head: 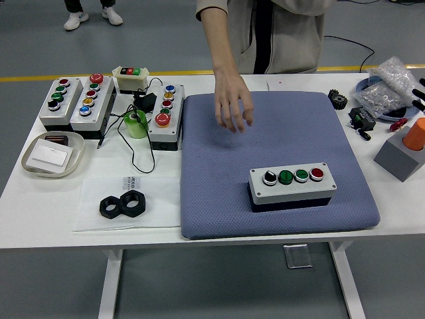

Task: Pick up the button,place it on the desk,press the button,press the button

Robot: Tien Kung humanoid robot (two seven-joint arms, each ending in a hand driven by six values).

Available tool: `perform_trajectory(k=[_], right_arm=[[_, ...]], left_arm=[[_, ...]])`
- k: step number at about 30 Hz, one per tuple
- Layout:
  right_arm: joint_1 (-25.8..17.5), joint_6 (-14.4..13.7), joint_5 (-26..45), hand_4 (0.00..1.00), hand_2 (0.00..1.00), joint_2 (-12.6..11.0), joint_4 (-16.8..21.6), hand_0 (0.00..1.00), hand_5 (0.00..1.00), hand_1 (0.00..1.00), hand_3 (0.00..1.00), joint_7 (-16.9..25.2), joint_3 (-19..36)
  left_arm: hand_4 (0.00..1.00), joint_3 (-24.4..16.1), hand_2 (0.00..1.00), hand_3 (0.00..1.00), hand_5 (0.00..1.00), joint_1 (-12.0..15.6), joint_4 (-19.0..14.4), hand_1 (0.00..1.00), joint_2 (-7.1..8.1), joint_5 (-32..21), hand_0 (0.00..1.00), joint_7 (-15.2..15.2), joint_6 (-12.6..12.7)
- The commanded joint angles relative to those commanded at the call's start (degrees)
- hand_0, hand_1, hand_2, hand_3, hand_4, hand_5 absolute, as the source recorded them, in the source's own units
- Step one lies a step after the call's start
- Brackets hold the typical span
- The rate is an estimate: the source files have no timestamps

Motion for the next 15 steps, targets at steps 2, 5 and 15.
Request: perform_trajectory(k=[2, 5, 15], right_arm=[[0.14, -0.03, -0.02, 0.542, 0.871, -0.02, 0.05, 0.938, 0.687, 0.839, 0.83, -0.01, 0.08], [0.32, -0.1, -0.02, 0.541, 0.871, -0.07, 0.07, 0.936, 0.686, 0.839, 0.83, -0.04, 0.23], [0.38, -0.23, -0.18, 0.543, 0.871, -0.08, 0.08, 0.936, 0.685, 0.84, 0.83, -0.2, 0.34]], left_arm=[[0.633, 0.14, 0.873, 0.831, 0.998, -0.13, 0.0, 0.83, 0.01, -0.23, 0.758, -0.05, -0.01], [0.634, 0.32, 0.873, 0.831, 0.998, -0.31, 0.0, 0.831, 0.03, -0.56, 0.758, -0.1, -0.03], [0.634, 0.3, 0.873, 0.831, 0.998, -0.38, 0.01, 0.831, 0.0, -0.61, 0.757, -0.06, -0.01]])
